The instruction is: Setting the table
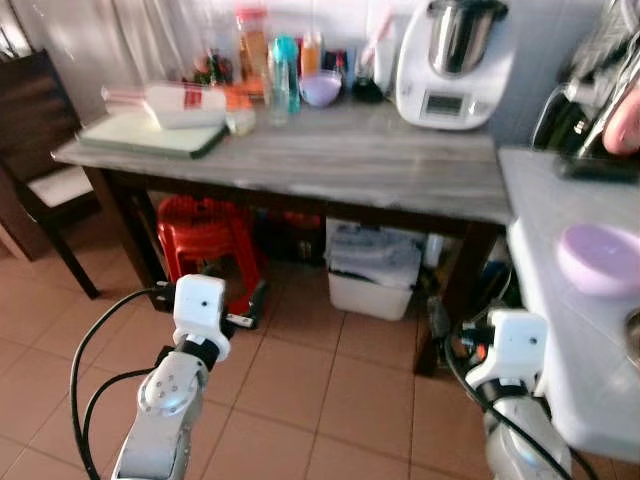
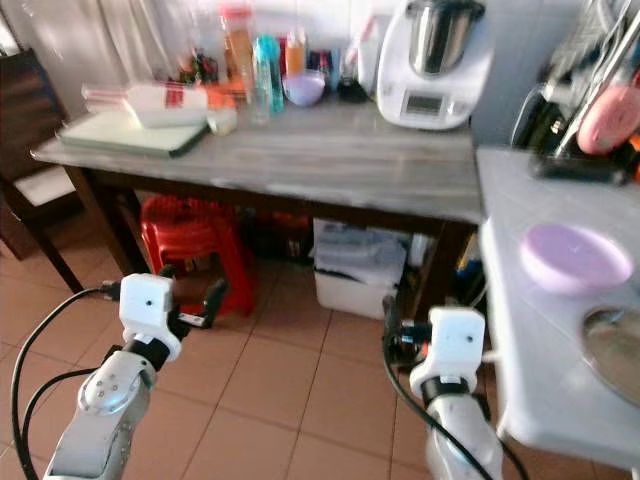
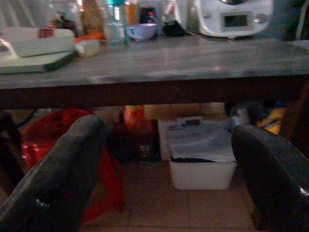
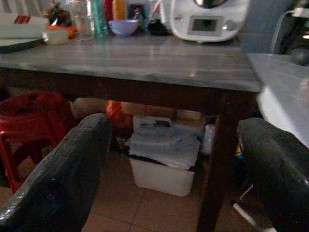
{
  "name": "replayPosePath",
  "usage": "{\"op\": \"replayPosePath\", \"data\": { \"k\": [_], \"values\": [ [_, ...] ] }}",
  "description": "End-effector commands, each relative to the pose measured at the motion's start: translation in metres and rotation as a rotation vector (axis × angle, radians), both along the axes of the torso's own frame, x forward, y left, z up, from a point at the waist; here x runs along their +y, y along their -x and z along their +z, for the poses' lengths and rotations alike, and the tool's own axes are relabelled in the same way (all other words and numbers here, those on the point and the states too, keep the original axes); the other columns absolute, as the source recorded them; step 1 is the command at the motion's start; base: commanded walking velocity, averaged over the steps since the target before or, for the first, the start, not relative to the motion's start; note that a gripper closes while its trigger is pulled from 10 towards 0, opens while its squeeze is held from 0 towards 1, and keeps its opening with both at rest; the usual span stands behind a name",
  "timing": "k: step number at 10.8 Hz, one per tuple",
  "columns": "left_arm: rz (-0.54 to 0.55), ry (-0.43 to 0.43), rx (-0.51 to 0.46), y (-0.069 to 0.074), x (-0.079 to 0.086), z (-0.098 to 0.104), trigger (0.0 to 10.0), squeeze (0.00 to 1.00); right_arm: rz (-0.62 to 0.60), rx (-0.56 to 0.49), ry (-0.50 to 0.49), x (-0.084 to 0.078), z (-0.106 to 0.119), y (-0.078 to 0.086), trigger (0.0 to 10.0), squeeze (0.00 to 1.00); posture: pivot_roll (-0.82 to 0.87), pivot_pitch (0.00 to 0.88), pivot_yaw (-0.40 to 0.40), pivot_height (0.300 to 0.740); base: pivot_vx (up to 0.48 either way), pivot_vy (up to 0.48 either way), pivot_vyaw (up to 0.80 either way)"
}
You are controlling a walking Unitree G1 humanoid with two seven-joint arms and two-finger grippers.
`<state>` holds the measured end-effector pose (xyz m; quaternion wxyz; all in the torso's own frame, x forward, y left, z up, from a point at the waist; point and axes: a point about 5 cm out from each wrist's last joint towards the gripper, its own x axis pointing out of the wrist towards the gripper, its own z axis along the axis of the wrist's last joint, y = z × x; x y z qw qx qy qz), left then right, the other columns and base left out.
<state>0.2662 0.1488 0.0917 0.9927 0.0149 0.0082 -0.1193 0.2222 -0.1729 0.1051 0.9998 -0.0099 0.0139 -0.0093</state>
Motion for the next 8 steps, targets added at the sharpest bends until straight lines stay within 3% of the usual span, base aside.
{"op": "replayPosePath", "data": {
  "k": [1, 7, 8],
  "values": [
    [-0.014, -0.001, -0.014, -0.0035, -0.0036, 0.005, 10.0, 0.0, -0.014, -0.036, 0.009, -0.003, 0.009, -0.0009, 10.0, 0.0, 0.05, 0.0, 0.017, 0.74, 0.0, -0.255, 0.0],
    [-0.022, 0.0, -0.021, -0.0056, -0.0046, 0.0068, 10.0, 0.0, -0.02, -0.046, 0.001, -0.0035, 0.012, -0.0025, 10.0, 0.0, 0.04, 0.0, 0.018, 0.74, 0.0, -0.266, 0.0],
    [-0.022, 0.001, -0.021, -0.0061, -0.0053, 0.0067, 10.0, 0.0, -0.027, -0.038, -0.011, -0.0047, 0.011, -0.0032, 10.0, 0.0, 0.04, 0.0, 0.018, 0.74, 0.0, -0.266, -0.8]
  ]
}}
